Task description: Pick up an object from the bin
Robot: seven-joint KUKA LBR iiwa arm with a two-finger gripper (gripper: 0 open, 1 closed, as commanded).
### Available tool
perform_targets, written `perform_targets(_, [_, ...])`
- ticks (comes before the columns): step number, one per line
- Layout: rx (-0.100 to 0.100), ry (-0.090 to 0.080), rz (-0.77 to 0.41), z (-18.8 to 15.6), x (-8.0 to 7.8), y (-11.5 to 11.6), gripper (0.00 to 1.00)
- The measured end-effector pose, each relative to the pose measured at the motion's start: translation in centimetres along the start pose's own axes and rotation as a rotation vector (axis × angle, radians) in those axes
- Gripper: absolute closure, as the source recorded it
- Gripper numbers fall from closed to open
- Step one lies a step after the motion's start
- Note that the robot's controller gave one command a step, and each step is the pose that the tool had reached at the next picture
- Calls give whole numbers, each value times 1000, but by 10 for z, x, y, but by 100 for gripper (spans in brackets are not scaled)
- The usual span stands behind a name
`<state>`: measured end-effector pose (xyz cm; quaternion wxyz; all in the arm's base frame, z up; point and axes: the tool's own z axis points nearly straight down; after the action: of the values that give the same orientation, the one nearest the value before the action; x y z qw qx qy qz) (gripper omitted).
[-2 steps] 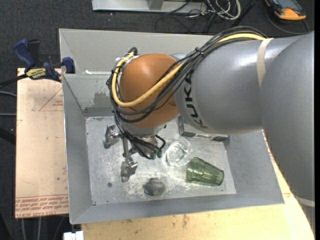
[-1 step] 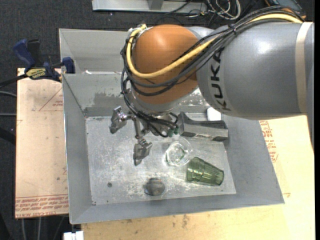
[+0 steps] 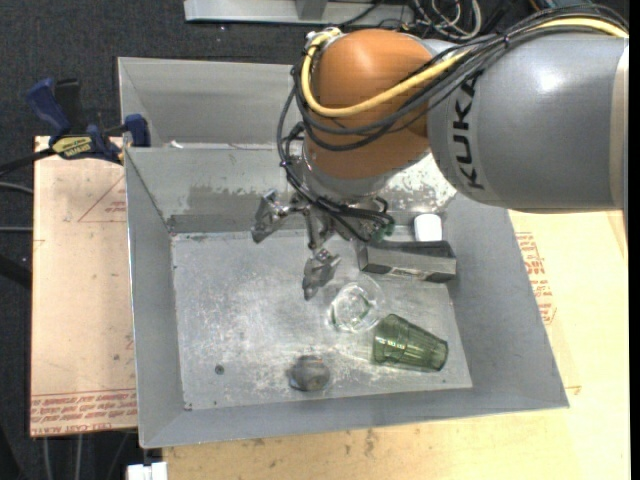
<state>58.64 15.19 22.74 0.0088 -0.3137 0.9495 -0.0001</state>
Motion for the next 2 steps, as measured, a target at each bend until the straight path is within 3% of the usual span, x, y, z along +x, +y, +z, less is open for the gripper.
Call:
perform_targets(1, [-4, 16, 140, 44, 6, -9, 0])
perform_targets(2, [-10, 15, -150, 46, 71, -11, 0])
